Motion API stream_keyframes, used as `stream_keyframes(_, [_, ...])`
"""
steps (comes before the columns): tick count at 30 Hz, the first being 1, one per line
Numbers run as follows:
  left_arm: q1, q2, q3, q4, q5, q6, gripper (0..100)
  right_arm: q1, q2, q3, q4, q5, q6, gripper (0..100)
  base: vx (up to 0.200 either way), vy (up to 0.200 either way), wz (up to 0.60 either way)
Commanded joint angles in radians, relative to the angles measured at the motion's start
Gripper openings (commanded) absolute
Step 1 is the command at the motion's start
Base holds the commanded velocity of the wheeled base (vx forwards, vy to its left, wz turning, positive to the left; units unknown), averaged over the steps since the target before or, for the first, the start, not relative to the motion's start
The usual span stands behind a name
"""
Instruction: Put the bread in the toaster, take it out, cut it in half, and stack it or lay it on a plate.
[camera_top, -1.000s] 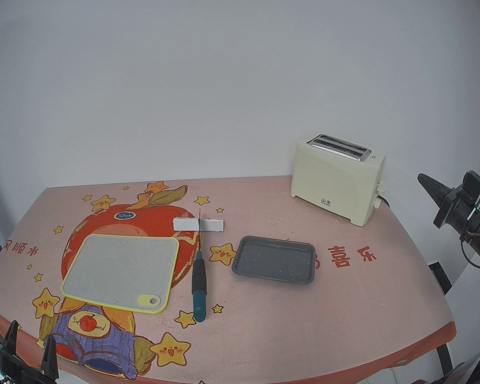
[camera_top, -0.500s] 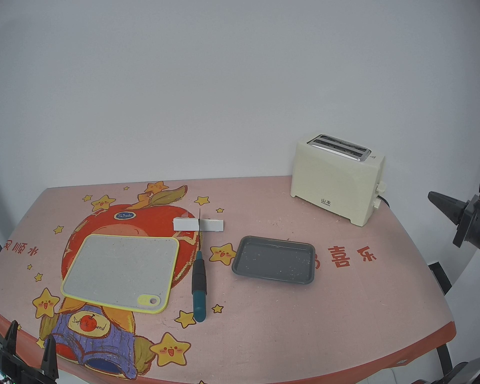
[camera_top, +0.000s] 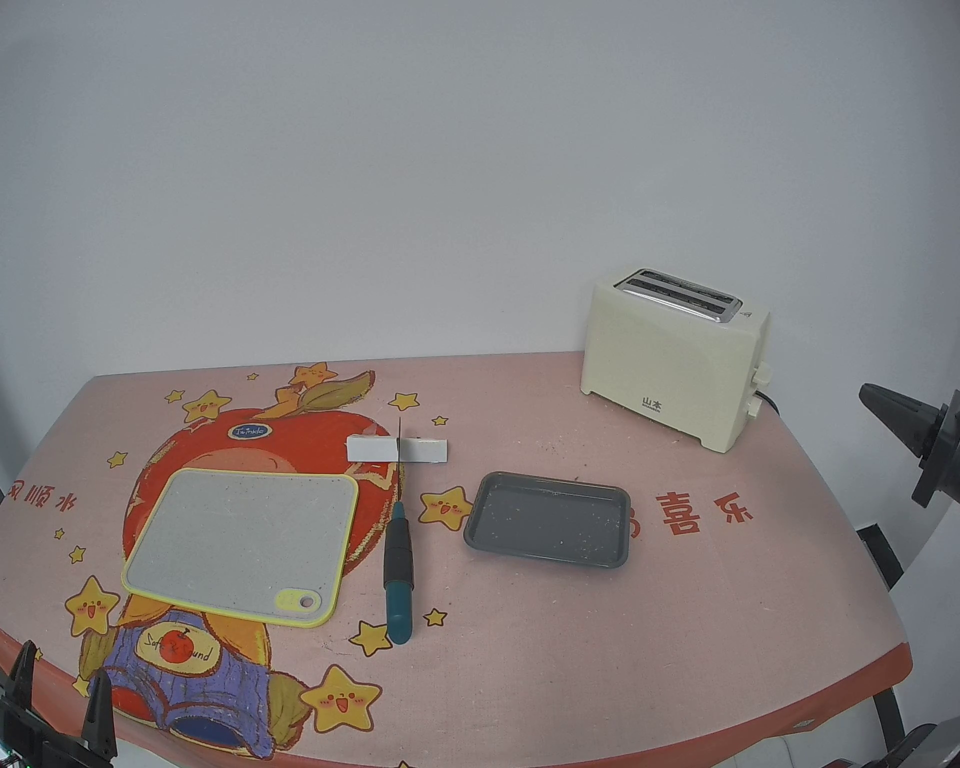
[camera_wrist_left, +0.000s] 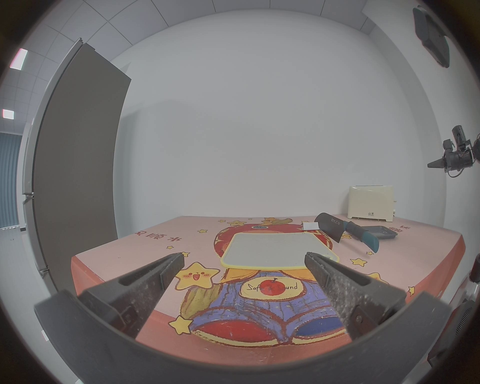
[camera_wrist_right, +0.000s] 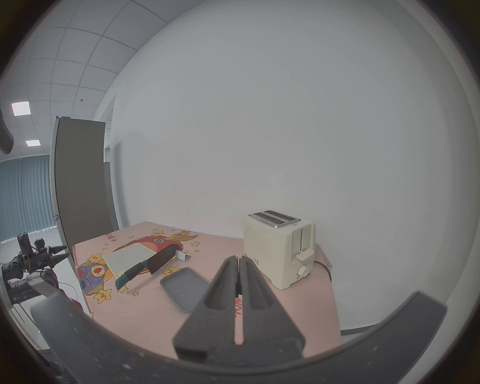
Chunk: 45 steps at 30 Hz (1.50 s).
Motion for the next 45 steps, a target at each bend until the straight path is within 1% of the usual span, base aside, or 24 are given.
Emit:
stream_keyframes(1, [0.0,-0.016,0.018,-0.001,0.0,0.0,100,0.03,0.002,0.006,-0.001,-0.002,-0.001,0,0.0,0.0,0.0])
stream_keyframes(7, [0.0,-0.016,0.018,-0.001,0.0,0.0,100,0.042,0.008,0.008,-0.001,-0.002,0.005,0,0.0,0.0,0.0])
stream_keyframes(13, [0.0,-0.016,0.018,-0.001,0.0,0.0,100,0.049,0.025,0.061,-0.001,0.001,-0.001,0,0.0,0.0,0.0])
stream_keyframes(16, [0.0,-0.016,0.018,-0.001,0.0,0.0,100,0.052,0.029,0.068,0.001,0.001,-0.001,0,0.0,0.0,0.0])
stream_keyframes(22, [0.0,-0.016,0.018,-0.001,0.0,0.0,100,0.039,0.126,0.061,-0.013,0.0,0.01,0,0.0,0.0,0.0])
stream_keyframes(25, [0.0,-0.016,0.018,-0.001,0.0,0.0,100,0.016,0.18,0.071,-0.059,0.0,0.008,0,0.0,0.0,0.0])
stream_keyframes(28, [0.0,-0.016,0.018,-0.001,0.0,0.0,100,0.013,0.25,0.094,-0.128,0.0,0.002,0,0.0,0.0,0.0])
stream_keyframes(30, [0.0,-0.016,0.018,-0.001,0.0,0.0,100,-0.005,0.306,0.098,-0.185,0.0,0.002,0,0.0,0.0,0.0])
stream_keyframes(34, [0.0,-0.016,0.018,-0.001,0.0,0.0,100,-0.031,0.342,0.109,-0.266,-0.002,0.0,0,0.0,0.0,0.0])
stream_keyframes(36, [0.0,-0.016,0.018,-0.001,0.0,0.0,100,-0.034,0.35,0.109,-0.28,-0.006,-0.001,0,0.0,0.0,0.0])
stream_keyframes(37, [0.0,-0.016,0.018,-0.001,0.0,0.0,100,-0.036,0.364,0.103,-0.294,-0.028,-0.001,0,0.0,0.0,0.0])
stream_keyframes(38, [0.0,-0.016,0.018,-0.001,0.0,0.0,100,-0.036,0.382,0.098,-0.303,-0.071,-0.001,0,0.0,0.0,0.0])
stream_keyframes(40, [0.0,-0.016,0.018,-0.001,0.0,0.0,100,-0.036,0.414,0.097,-0.321,-0.14,-0.001,0,0.0,0.0,0.0])
stream_keyframes(42, [0.0,-0.016,0.018,-0.001,0.0,0.0,100,-0.036,0.441,0.101,-0.353,-0.167,-0.004,0,0.0,0.0,0.0])
stream_keyframes(45, [0.0,-0.016,0.018,-0.001,0.0,0.0,100,-0.036,0.468,0.104,-0.404,-0.175,-0.003,0,0.0,0.0,0.0])
